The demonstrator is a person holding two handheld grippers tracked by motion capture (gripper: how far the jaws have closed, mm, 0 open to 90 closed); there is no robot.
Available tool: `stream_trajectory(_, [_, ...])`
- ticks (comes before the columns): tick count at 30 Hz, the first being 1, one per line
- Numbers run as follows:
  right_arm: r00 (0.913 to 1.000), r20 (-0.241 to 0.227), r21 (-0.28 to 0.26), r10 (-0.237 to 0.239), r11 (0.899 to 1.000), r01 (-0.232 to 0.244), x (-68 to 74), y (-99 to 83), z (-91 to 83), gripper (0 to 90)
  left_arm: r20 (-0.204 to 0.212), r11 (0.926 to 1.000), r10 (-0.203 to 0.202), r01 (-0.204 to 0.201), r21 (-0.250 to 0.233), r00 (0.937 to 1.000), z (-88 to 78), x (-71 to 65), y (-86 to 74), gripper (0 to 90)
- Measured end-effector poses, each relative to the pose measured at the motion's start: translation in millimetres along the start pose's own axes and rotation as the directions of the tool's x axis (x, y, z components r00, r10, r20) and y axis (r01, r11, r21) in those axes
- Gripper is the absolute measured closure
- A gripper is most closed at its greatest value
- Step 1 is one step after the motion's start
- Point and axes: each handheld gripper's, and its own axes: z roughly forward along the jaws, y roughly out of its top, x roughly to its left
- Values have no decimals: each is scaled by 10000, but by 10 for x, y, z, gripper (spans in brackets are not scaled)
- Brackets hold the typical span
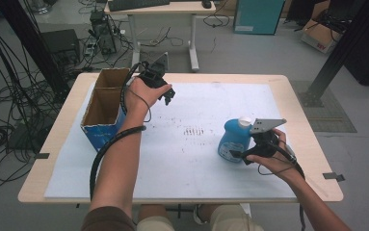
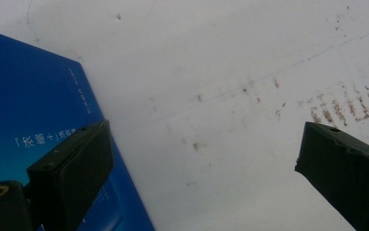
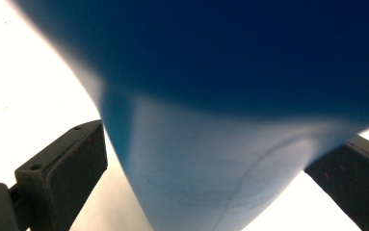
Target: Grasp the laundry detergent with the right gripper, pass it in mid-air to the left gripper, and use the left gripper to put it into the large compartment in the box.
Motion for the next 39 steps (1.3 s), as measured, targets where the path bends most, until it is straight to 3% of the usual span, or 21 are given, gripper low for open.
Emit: stream_trajectory(39, [10000, -8, -163, -63, 9998, 63, 16, 2, 28, 30, -29, 9999, -21, 21, -153, 10000, -34, 12, 4, 60])
